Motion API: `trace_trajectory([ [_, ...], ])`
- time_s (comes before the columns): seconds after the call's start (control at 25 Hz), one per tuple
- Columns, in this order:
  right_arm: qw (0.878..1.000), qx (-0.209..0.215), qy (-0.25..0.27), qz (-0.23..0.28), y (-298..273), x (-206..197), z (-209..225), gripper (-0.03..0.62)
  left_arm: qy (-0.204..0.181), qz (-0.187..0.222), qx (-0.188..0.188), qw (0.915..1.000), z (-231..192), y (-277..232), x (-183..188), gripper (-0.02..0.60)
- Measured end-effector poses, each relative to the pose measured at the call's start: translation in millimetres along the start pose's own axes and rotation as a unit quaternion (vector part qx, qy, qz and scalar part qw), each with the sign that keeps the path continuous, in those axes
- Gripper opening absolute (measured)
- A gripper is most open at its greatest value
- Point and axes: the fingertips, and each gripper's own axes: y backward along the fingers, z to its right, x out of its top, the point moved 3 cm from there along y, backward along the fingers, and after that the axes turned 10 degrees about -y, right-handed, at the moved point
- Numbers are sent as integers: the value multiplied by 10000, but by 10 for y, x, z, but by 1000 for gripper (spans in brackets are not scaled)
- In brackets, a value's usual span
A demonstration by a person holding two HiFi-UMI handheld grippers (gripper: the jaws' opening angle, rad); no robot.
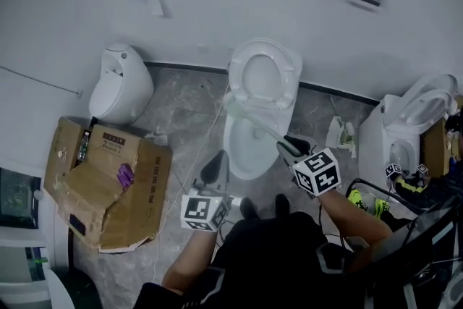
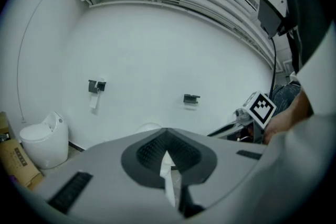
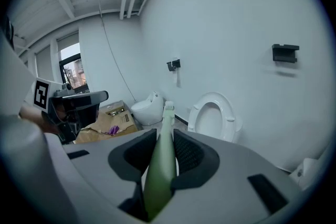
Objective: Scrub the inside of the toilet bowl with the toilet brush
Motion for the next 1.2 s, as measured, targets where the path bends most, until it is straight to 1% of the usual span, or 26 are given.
trace_trajectory([
  [0.12,9999,7,5,146,89,87,-43,107,-66,102,10,9999,-23,37,125,9],
  [0.28,9996,30,50,292,157,188,-98,107,-258,317,-276,9988,42,41,291,9],
  [0.36,9994,45,127,331,171,225,-136,107,-263,363,-325,9985,60,54,333,10],
  [0.52,9989,46,156,445,213,275,-195,107,-196,346,-204,9990,23,97,367,9],
  [0.88,9981,18,169,599,299,353,-275,107,-193,400,32,9990,-110,216,482,9],
  [1.2,9979,-6,157,635,306,358,-302,107,-223,399,1,9990,-108,270,428,9],
])
